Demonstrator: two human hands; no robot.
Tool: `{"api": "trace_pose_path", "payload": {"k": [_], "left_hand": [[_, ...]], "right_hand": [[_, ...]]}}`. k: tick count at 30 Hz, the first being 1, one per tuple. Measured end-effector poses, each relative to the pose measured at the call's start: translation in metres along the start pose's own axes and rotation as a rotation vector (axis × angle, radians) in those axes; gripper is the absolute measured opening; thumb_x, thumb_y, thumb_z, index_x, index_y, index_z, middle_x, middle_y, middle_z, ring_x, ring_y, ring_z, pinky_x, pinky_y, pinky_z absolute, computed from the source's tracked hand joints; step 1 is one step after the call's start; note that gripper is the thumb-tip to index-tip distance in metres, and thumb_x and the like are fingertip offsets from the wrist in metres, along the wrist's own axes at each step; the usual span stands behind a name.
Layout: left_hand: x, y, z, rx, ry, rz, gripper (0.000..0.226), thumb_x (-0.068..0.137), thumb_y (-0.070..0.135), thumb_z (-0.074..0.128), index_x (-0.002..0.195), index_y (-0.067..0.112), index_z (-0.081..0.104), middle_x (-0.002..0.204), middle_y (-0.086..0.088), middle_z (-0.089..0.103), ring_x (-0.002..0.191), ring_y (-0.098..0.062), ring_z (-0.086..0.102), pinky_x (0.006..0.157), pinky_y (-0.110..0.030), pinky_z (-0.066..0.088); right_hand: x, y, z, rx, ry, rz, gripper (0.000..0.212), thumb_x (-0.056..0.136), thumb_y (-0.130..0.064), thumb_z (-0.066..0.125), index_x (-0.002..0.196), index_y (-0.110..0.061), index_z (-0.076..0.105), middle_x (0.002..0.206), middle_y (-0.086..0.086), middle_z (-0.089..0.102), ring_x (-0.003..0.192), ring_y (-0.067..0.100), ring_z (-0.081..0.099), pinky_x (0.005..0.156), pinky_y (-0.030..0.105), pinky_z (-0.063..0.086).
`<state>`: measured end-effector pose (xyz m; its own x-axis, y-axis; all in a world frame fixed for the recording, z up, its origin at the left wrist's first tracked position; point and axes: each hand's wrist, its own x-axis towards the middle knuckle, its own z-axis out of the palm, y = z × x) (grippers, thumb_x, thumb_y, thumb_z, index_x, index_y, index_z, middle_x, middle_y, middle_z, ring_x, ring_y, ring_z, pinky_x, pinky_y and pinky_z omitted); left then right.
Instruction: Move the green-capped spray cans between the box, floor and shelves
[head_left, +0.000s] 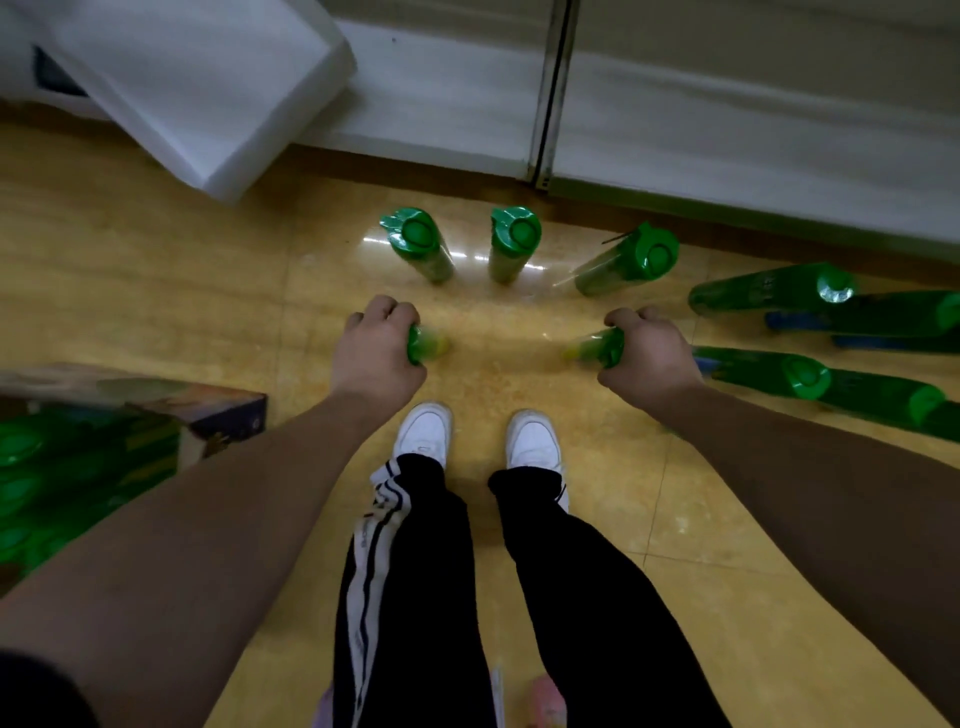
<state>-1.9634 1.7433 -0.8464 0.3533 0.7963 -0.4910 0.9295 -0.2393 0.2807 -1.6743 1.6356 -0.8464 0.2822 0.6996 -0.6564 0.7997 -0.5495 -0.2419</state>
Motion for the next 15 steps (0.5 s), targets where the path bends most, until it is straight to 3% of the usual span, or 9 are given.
{"api": "trace_pose_path", "payload": {"k": [4,8,15], "left_hand": [[-0.042,-0.004,-0.047,-0.054,0.05,-0.07,0.052,0.067,0.013,0.077,0.117,0.016,0.063,0.12,-0.006,0.055,0.098,-0.034,0.056,0.073,-0.037,0.049],[-0.1,-0.001,-0.111,-0.145,0.133,-0.159,0.049,0.066,0.014,0.078,0.113,0.017,0.063,0.115,-0.004,0.056,0.094,-0.032,0.058,0.072,-0.036,0.048],[-0.211,-0.011,-0.264,-0.189,0.285,-0.241,0.053,0.064,0.022,0.084,0.114,0.02,0.064,0.113,-0.001,0.056,0.099,-0.029,0.06,0.079,-0.035,0.049]], "right_hand": [[-0.036,-0.045,-0.034,-0.074,-0.04,-0.04,0.067,0.075,-0.015,0.079,0.137,-0.019,0.054,0.126,0.011,0.052,0.109,0.032,0.057,0.085,0.042,0.055],[-0.079,-0.107,-0.08,-0.161,-0.036,-0.137,0.067,0.075,-0.022,0.083,0.135,-0.021,0.054,0.121,0.009,0.053,0.105,0.029,0.058,0.079,0.035,0.052],[-0.169,-0.259,-0.189,-0.283,-0.052,-0.387,0.047,0.071,-0.024,0.079,0.114,-0.02,0.061,0.109,0.009,0.056,0.1,0.03,0.06,0.081,0.036,0.055]]}}
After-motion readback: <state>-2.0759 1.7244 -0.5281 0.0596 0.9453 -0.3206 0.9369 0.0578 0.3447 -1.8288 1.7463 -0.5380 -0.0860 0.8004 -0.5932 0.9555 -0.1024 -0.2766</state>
